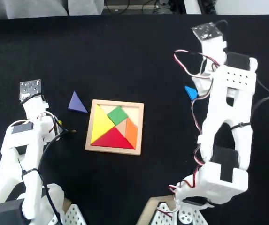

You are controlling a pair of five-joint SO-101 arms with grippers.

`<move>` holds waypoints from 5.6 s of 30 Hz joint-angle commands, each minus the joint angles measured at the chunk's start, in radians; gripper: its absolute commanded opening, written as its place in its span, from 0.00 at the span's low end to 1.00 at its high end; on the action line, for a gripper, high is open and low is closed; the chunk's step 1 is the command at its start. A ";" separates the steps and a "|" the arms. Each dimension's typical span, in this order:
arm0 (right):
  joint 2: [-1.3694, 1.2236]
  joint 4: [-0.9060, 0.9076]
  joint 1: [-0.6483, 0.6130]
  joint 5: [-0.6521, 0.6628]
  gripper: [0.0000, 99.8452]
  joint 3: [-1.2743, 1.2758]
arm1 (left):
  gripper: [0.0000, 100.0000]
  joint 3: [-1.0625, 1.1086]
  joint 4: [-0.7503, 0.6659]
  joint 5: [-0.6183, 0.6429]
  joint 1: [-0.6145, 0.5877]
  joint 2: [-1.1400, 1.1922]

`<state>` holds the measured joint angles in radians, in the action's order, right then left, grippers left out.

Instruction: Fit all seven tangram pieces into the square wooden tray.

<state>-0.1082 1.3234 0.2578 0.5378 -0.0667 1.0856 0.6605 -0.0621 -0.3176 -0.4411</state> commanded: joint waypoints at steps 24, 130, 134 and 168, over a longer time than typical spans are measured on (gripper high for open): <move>-0.684 0.083 -0.087 0.003 0.01 -0.522 | 0.17 -0.013 -0.020 0.011 -0.004 -0.002; 0.426 0.046 0.155 0.612 0.03 0.443 | 0.17 0.012 -0.052 0.012 0.015 -0.012; 0.309 0.009 0.155 0.609 0.16 0.371 | 0.17 0.010 -0.054 0.012 0.016 -0.012; -0.349 0.003 0.097 0.896 0.22 -0.033 | 0.17 0.004 -0.055 0.012 0.024 -0.003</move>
<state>-0.4442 1.3479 0.3713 1.4246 -0.0806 1.1009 0.6237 -0.0621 -0.3084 -0.4411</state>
